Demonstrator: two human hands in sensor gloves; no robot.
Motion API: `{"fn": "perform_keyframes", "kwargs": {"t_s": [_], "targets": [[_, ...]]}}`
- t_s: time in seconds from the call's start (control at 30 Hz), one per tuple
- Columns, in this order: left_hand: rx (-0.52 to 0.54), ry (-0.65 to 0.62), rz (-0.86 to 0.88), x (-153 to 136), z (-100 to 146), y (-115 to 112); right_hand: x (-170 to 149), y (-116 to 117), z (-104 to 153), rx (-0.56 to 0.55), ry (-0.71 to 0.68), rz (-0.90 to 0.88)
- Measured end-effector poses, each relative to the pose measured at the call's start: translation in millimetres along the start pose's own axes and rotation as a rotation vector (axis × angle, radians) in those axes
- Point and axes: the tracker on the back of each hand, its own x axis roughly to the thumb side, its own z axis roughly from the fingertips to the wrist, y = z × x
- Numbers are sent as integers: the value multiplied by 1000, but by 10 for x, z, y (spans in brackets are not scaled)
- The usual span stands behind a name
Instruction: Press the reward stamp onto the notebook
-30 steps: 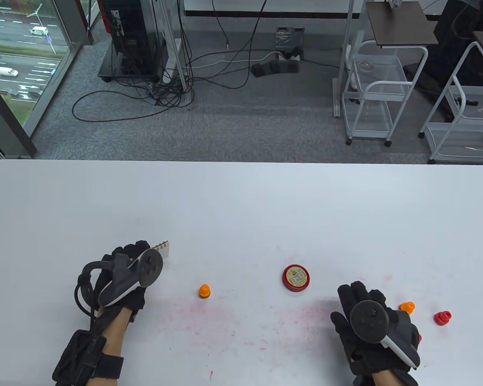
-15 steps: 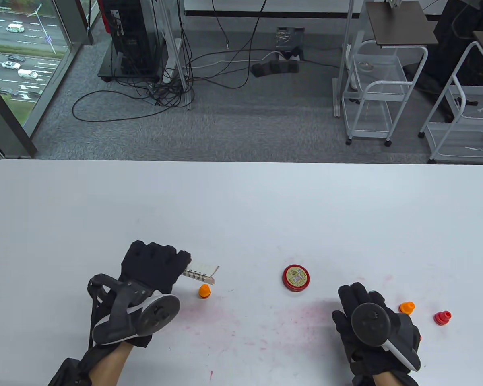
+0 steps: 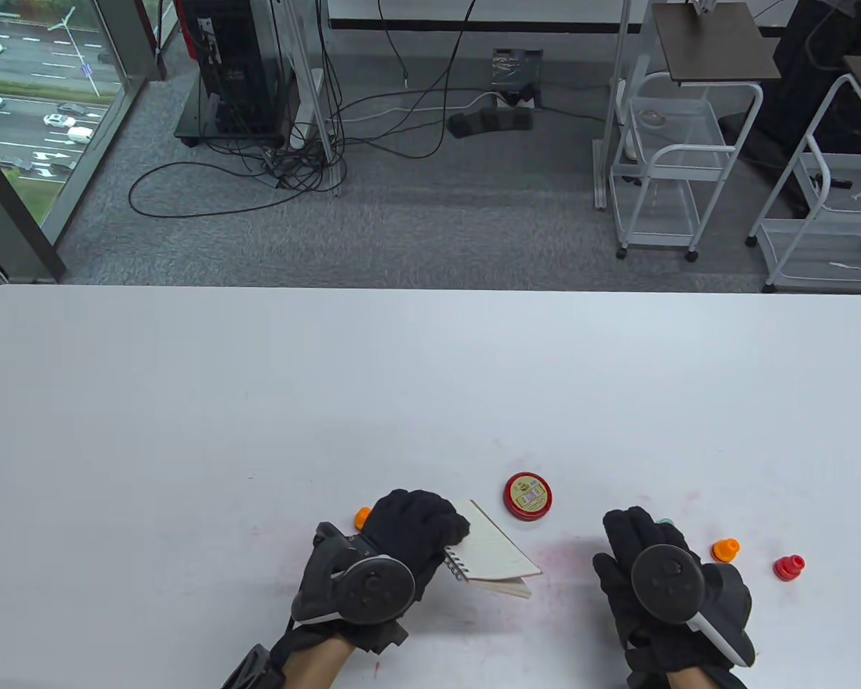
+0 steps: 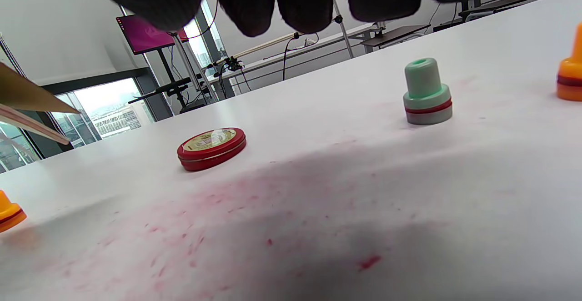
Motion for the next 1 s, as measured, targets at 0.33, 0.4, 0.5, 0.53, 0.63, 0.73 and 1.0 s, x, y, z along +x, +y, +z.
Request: {"fn": "perform_keyframes", "kwargs": {"t_s": [0.33,0.4,0.5,0.53,0.63,0.73,1.0], "targets": [[-428,-203,-129,89,293,-641,-2,13,-14,8,-8,0],[-540,-289,-268,73,342,-741,0,18,-15,10,-11,3],[-602,-263,-267,39,356,-784,2,25,-8,18,-12,1],[-614,-252,-265,34,354,-782,0,28,-8,20,-13,1],[-655,-237,-278,5,366,-760,1,33,-14,27,-15,-1],[-679,-223,-280,-1,364,-747,10,36,-13,31,-20,4],[-639,-261,-292,29,308,-803,31,100,-20,65,-33,3]]}}
